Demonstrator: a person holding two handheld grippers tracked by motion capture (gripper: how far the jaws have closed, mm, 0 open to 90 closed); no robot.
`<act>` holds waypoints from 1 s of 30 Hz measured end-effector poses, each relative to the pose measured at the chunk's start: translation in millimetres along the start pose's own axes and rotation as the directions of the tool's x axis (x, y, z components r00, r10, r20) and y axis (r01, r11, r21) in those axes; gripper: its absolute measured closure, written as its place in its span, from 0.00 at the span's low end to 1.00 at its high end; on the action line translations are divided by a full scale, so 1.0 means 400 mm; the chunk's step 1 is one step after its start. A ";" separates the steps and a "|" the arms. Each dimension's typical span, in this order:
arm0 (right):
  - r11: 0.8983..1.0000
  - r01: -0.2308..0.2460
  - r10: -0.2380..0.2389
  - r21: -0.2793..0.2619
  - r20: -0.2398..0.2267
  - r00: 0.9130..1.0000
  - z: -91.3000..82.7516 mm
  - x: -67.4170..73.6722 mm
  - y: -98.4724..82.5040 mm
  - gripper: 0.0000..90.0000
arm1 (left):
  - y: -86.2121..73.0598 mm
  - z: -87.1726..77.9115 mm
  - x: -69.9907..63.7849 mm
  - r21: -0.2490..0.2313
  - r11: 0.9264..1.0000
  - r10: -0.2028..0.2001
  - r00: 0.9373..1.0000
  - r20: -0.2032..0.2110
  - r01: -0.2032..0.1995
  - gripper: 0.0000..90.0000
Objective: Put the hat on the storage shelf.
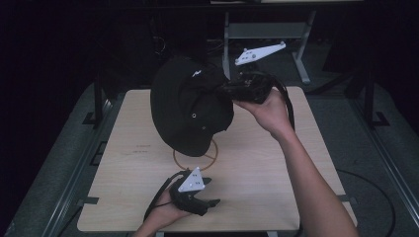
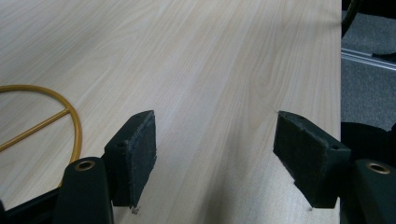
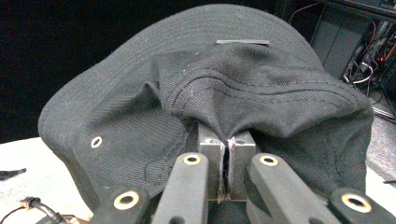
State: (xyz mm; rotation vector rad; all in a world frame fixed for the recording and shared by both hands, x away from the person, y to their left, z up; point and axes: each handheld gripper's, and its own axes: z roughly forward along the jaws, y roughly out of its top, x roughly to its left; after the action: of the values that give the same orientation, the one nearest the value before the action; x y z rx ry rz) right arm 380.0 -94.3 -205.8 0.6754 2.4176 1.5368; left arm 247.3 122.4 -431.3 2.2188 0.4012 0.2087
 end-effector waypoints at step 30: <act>0.997 0.016 -0.014 0.078 -0.027 1.000 0.165 0.025 0.071 0.97 | 0.005 0.012 -0.012 -0.006 1.000 0.017 0.999 0.027 -0.017 0.32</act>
State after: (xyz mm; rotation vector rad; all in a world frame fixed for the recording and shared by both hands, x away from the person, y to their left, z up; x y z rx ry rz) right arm 405.1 -26.4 -208.7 0.6539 2.5078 1.4617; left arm 244.6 116.0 -432.8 2.2175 0.3668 0.1889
